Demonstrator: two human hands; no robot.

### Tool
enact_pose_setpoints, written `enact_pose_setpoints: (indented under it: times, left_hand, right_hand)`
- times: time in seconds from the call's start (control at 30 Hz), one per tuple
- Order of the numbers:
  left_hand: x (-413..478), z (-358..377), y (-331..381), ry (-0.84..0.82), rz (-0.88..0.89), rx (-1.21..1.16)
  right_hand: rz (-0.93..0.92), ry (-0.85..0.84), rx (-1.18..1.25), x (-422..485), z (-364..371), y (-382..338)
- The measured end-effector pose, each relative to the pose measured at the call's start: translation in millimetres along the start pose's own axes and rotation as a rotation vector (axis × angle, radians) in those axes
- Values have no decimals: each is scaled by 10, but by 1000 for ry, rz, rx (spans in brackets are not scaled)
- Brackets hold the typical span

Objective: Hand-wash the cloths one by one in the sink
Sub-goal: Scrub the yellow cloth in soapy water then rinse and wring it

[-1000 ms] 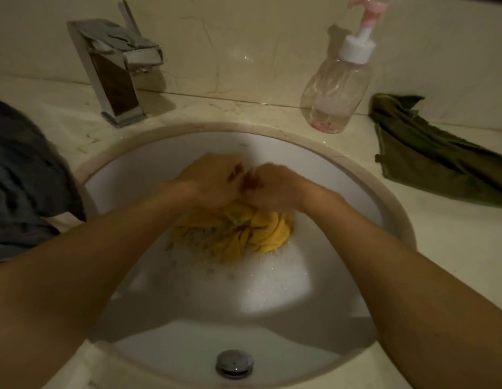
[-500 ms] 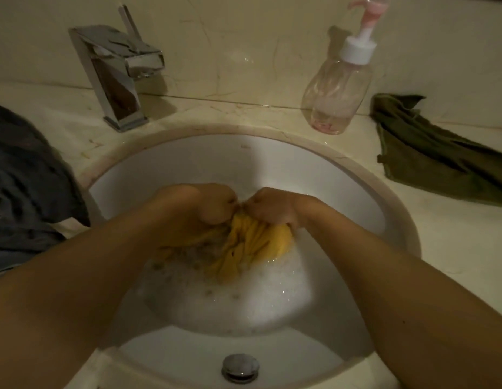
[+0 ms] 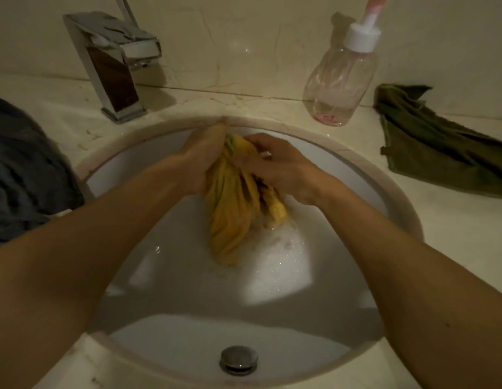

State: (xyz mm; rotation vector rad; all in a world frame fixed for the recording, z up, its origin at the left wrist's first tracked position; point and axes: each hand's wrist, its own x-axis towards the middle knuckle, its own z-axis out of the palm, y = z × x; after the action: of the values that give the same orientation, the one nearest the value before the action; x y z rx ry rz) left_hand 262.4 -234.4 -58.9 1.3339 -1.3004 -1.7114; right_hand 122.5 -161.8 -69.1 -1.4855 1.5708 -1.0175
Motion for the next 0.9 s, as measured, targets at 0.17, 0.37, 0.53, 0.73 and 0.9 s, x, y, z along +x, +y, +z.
enact_pose_setpoints:
  times: [0.17,0.37,0.53,0.73,0.9]
  left_hand:
    - [3,24,41,173,69,99]
    - [-104,46,33,251,358,637]
    - [-59,-7,-22,221,419,506]
    - [-221,195,-50,140,584,393]
    - [-108,9,-49,143,462,331]
  right_hand:
    - [14,-1,144,16,-49,-3]
    - [77,149,479,11,-8,-151]
    - [-134,252,-91,-123,265,-248]
    - [60,401,319,-25,197,-178]
    - [24,330,208,-116,419,-278]
